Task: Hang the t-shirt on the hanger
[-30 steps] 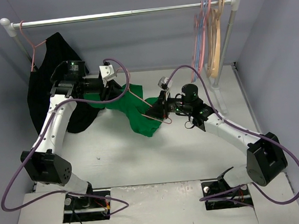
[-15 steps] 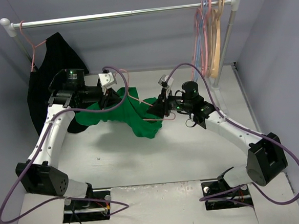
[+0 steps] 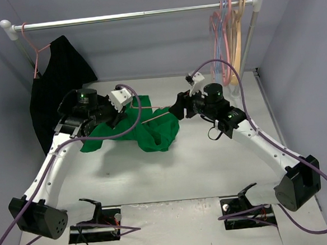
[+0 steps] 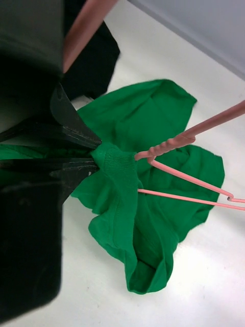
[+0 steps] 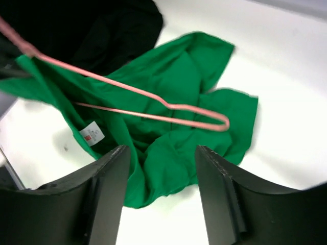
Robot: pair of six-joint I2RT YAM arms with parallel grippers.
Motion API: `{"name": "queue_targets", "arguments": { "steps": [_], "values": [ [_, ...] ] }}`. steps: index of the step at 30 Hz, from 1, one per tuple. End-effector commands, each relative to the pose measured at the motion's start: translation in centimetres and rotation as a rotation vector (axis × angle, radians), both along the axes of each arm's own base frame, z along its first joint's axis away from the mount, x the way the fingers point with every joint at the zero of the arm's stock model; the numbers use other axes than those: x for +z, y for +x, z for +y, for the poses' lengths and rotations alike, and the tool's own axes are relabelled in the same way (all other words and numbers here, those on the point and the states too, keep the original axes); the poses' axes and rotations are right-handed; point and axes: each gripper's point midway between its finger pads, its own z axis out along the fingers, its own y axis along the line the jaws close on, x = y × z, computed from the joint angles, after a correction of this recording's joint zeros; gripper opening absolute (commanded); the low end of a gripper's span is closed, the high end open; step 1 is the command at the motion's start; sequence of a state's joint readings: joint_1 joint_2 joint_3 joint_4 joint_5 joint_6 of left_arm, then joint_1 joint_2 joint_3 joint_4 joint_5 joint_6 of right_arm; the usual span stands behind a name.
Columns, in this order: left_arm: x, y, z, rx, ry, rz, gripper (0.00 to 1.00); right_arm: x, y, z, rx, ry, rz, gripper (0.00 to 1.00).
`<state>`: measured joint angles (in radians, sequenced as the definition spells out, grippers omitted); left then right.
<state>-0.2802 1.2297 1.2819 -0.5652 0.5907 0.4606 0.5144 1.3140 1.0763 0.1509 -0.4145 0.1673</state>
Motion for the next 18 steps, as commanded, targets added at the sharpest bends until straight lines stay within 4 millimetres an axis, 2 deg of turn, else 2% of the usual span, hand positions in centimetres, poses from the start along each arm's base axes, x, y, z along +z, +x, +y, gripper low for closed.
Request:
{"name": "queue_targets", "arguments": {
  "steps": [1, 3, 4, 5, 10, 14, 18],
  "values": [
    [4.6, 0.8, 0.5, 0.099, -0.008, -0.179, 0.0, 2.7, -0.1, -0.7, -0.171, 0.08, 0.064, 0.53],
    [4.8, 0.1, 0.5, 0.106, -0.01, -0.183, 0.0, 0.1, -0.6, -0.9, -0.257, 0.02, 0.172, 0.49],
    [4.8, -0.2, 0.2, 0.113, -0.009, -0.183, 0.0, -0.5, -1.9, 0.4, -0.253, 0.022, 0.221, 0.48],
    [4.8, -0.6, 0.3, 0.114, -0.009, -0.182, 0.0, -1.9, -2.6, 0.7, -0.269, -0.007, 0.273, 0.48],
    [4.6, -1.5, 0.5, 0.153, -0.019, -0.162, 0.0, -5.0, -5.9, 3.9, -0.293, -0.017, 0.424, 0.49],
    [4.6, -1.9, 0.6, 0.168, -0.027, -0.153, 0.0, -7.3, -6.8, 5.2, -0.31, -0.056, 0.475, 0.48],
    [4.7, -2.5, 0.4, 0.154, -0.037, -0.152, 0.0, -9.0, -7.1, 5.5, -0.335, -0.078, 0.493, 0.43]
  ]
}}
